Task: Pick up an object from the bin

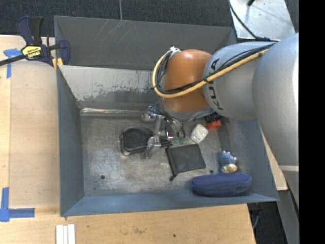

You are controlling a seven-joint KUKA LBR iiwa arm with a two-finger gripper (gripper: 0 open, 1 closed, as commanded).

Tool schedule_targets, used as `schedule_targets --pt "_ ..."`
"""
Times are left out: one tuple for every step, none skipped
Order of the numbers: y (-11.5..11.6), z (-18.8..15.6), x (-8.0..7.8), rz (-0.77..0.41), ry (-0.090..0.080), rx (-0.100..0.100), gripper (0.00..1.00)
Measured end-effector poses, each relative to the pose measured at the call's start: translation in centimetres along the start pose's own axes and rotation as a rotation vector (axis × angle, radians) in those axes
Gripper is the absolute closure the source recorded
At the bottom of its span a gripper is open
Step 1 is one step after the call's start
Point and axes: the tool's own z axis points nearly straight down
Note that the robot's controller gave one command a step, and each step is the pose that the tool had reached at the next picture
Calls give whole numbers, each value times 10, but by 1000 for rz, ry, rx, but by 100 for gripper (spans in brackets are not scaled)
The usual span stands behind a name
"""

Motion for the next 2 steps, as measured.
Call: schedule_targets --pt "0 -2 0 1 4 0 100" --pt "-8 -136 -9 -10 -2 1 100"
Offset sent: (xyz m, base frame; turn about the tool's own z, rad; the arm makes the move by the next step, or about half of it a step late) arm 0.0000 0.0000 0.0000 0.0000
